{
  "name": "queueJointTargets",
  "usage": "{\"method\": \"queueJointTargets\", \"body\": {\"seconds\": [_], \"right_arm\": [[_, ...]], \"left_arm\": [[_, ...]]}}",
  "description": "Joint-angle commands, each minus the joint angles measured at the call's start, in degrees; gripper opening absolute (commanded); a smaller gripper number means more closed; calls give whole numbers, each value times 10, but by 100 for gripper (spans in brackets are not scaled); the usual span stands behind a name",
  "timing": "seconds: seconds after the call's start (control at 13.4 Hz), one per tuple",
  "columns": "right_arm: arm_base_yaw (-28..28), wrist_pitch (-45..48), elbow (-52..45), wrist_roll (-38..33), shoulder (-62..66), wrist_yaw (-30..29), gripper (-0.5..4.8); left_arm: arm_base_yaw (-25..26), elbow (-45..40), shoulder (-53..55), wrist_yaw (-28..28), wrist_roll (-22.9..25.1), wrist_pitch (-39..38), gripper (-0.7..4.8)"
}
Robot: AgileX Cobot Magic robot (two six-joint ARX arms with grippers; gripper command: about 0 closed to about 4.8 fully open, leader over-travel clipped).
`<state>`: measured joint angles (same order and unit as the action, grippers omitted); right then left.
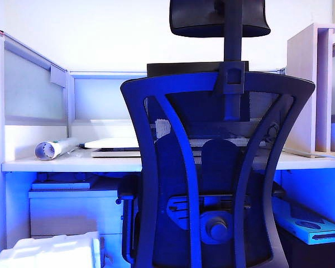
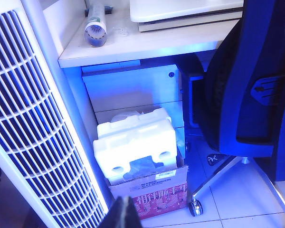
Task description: Pull out the black chair under the table.
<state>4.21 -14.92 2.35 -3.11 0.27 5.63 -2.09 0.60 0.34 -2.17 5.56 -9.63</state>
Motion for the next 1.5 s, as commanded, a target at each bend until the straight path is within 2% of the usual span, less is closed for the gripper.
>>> {"method": "queueJointTargets", "body": {"seconds": [0.07,0.67,0.82,0.97,1.35,1.42,1.5], "right_arm": [[1,1,-1,2,-2,5,-1],[1,-3,-1,2,-2,5,0],[1,-3,-1,2,-2,5,0],[1,-3,-1,2,-2,5,0],[1,-2,-1,2,-2,4,0],[1,11,-1,2,-2,-20,0],[1,30,-1,2,-2,-49,0]], "left_arm": [[0,-1,0,0,0,-10,-4],[0,-1,0,0,0,-10,-4],[0,-1,0,45,0,-3,-4],[0,-1,0,64,0,15,-4],[0,-1,0,226,-2,121,-4],[0,-1,-1,269,-2,153,-4],[0,-1,-1,271,-2,166,-4]]}}
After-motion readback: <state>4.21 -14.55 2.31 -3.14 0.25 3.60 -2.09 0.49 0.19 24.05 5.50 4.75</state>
